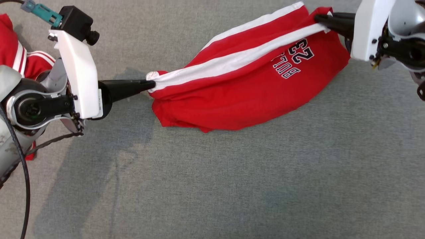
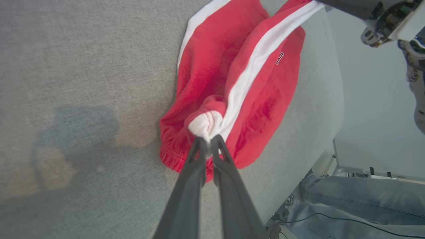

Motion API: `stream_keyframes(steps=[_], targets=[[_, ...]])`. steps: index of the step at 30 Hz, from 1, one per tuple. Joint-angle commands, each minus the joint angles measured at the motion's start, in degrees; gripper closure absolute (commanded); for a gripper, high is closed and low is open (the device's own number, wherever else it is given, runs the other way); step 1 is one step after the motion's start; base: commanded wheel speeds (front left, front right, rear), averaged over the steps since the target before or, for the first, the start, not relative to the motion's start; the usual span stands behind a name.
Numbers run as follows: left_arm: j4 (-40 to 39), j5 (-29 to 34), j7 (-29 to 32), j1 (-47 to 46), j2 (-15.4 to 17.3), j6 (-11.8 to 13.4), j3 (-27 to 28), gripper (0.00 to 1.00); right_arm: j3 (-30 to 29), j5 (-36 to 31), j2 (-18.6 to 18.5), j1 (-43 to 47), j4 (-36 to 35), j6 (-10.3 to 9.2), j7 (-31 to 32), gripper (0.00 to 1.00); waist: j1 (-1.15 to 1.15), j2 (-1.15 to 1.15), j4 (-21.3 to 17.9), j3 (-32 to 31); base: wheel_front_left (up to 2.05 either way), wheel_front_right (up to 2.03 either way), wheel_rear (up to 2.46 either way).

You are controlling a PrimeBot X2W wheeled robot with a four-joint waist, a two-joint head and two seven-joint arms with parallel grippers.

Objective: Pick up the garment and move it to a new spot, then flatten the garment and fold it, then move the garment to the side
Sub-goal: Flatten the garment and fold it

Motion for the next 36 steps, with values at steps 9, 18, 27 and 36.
stream_keyframes(steps=[9, 18, 27, 36], targets=[[4.44, 0.36, 0.51, -3.22, -3.17, -0.11, 2.79, 1.00, -2.47, -1.47, 4.34, -5.50, 9.31, 0.02, 1.74, 1.00, 0.00, 0.00, 2.17, 3.80, 0.00, 0.00, 0.00], [7.59, 0.91, 1.28, -2.63, -4.05, -0.11, 4.54, 1.00, -3.91, -2.42, 7.45, -7.94, 17.60, 0.02, 2.18, 1.00, 0.00, 0.00, 2.40, 4.54, 0.00, 0.00, 0.00], [9.05, 1.85, 1.95, -1.96, -4.76, -0.11, 5.58, 1.00, -4.49, -2.93, 9.42, -8.93, 21.18, 0.02, 0.70, 1.00, 0.00, 0.00, 2.48, 4.52, 0.00, 0.00, 0.00], [9.29, 2.90, 1.51, -1.79, -5.52, -0.11, 7.10, 0.00, -3.70, -3.06, 11.18, -9.31, 22.06, 0.02, -0.54, 0.00, 0.00, 0.00, 2.28, 4.39, 0.00, 0.00, 0.00]])
